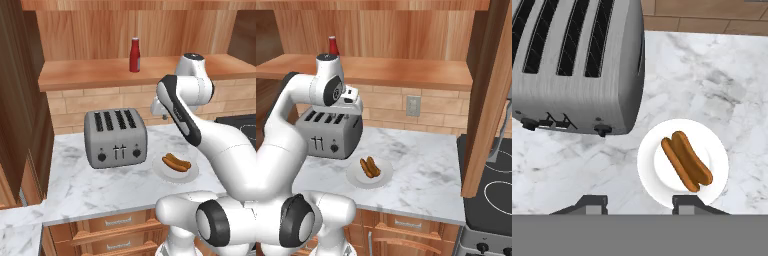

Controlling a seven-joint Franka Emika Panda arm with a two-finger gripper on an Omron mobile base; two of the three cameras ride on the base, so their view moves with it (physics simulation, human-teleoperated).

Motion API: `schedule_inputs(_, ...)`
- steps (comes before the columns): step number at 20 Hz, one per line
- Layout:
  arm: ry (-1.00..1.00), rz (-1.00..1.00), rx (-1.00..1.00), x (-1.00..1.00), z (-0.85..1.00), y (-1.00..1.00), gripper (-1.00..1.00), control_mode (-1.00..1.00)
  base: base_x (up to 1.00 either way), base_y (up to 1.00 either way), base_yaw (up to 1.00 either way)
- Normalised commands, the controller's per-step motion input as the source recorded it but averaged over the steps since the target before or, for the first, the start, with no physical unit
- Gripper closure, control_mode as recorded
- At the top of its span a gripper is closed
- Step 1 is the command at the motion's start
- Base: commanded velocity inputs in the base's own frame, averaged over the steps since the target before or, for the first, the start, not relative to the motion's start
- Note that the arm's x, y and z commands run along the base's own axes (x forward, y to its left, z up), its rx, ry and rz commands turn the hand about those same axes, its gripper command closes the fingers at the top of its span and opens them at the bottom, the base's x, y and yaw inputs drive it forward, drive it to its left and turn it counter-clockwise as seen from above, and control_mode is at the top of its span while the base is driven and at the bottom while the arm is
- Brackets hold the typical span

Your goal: Move the hot dog bun to the plate on the dining table and place the condiment next to that plate. Then navigate to the fridge and take the sausage and place it on the plate as well.

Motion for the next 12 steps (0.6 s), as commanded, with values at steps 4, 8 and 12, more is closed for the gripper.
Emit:
schedule_inputs(4, 0.00, 0.00, 0.00, -0.08, 0.00, -0.09, -1.00, -1.00, 0.00, 0.00, 0.00)
schedule_inputs(8, -0.03, 0.03, 0.00, 0.00, -0.15, -0.58, -1.00, -1.00, 0.00, 0.00, 0.00)
schedule_inputs(12, -0.04, 0.09, 0.00, 0.00, -0.39, -0.76, -1.00, -1.00, 0.00, 0.00, 0.00)
